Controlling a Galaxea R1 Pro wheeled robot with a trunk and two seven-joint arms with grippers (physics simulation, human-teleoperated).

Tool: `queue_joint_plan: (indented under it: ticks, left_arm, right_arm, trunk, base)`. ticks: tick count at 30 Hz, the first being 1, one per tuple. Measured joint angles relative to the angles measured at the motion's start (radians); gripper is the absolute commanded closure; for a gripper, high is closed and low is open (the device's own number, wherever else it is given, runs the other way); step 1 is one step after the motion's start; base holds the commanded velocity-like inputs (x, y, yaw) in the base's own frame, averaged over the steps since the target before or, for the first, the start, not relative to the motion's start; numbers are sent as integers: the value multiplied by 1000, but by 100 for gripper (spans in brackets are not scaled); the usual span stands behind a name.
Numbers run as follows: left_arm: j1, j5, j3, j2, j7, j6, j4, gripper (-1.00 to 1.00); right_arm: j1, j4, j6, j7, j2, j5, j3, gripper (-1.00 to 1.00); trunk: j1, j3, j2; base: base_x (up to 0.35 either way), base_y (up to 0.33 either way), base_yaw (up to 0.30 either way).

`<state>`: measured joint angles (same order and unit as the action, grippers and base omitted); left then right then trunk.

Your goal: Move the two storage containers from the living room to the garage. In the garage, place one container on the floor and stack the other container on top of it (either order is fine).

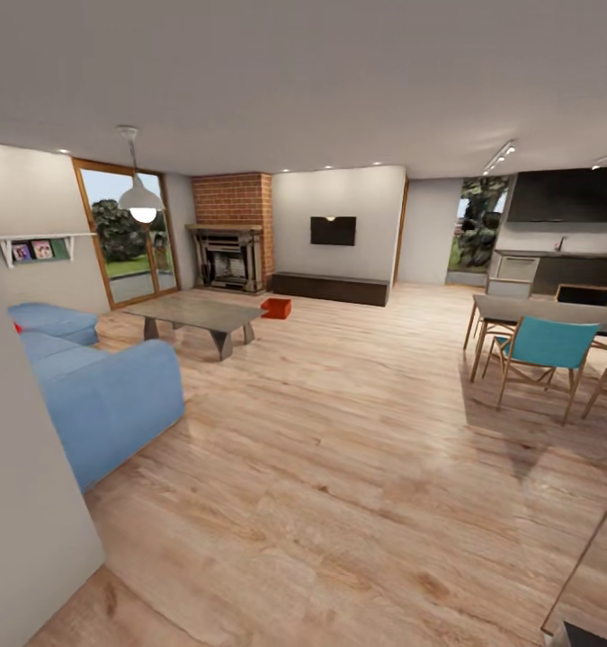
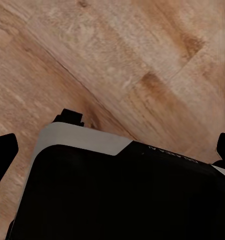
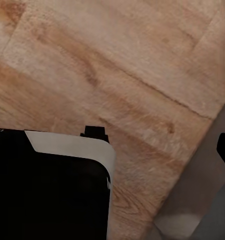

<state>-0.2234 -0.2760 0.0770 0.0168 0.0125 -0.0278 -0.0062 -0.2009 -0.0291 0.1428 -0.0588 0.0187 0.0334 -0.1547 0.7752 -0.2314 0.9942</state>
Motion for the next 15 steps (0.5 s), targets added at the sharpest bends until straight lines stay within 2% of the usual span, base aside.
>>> queue_joint_plan:
  ticks: [15]
  left_arm:
    - [0, 0, 0, 0, 0, 0, 0, -100]
  right_arm:
    - [0, 0, 0, 0, 0, 0, 0, -100]
  trunk:
    - [0, 0, 0]
  base:
    - [322, 0, -247]
